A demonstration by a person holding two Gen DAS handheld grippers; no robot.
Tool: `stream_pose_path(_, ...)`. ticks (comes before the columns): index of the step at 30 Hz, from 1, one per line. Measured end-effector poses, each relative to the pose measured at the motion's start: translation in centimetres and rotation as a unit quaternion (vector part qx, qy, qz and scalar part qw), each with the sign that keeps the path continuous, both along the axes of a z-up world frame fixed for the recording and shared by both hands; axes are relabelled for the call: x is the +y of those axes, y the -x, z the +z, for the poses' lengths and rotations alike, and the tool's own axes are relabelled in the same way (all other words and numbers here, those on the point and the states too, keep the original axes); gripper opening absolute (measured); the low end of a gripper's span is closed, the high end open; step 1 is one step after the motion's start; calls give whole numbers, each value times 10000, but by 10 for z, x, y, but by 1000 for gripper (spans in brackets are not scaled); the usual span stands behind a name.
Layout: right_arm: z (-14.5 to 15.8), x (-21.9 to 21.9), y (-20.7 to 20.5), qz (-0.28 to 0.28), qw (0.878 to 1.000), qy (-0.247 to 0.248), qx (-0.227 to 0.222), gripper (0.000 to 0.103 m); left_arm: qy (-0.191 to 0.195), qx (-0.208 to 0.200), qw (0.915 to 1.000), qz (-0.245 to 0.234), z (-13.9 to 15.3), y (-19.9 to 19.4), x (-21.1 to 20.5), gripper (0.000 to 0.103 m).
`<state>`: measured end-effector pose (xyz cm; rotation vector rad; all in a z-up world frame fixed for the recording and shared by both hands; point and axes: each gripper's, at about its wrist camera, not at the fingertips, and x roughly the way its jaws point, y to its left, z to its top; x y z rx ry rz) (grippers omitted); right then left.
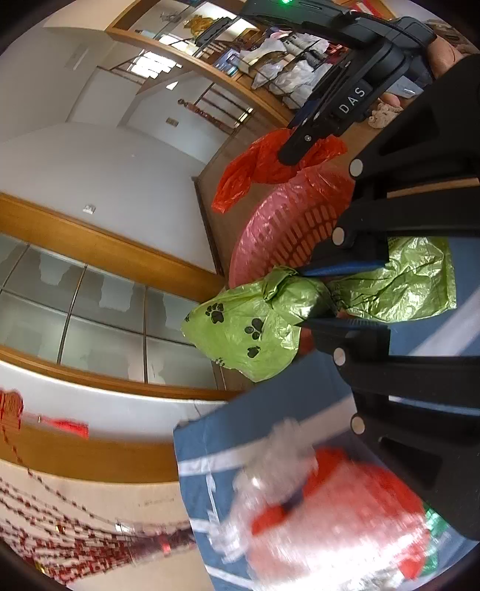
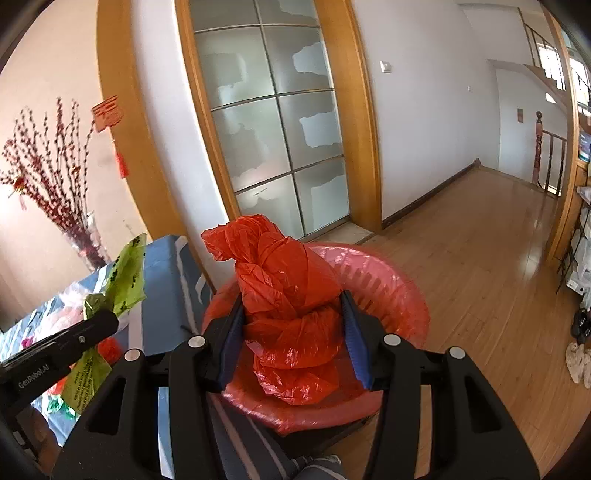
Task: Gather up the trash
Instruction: 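Carry the red bag with the right tool into the red basket and release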
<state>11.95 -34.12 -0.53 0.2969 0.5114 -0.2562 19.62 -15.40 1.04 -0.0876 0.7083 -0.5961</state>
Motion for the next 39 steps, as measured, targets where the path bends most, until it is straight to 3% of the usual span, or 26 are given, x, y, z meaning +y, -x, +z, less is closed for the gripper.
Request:
stream_pose_path(10, -6, -24, -8, -198, 9995, -235, -116, 50, 95, 73, 9991, -417, -7, -19, -44, 21)
stream_pose_path(21, -9, -45, -20, -336, 9975, -567, -260, 53, 106, 404, 9980, -481, -29, -43, -70, 21)
stream_pose_path(23, -13, -51, -23, -369, 9965, -698, -256, 59, 78, 459, 9977, -489, -33, -47, -72, 25)
stream_pose_path(26, -16, -55, -24, -448, 9952, -829, -267, 69, -7, 496, 9979, -419, -39, -50, -72, 41)
stream_pose_path(28, -16, -56, -22, -491, 9950, -832, -266, 70, -30, 518, 9981, -341, -42, -51, -69, 49)
stream_pose_path(39, -14, -54, -10, -665, 9961, -549, -169, 72, -54, 588, 9980, -206, -47, -37, -52, 56)
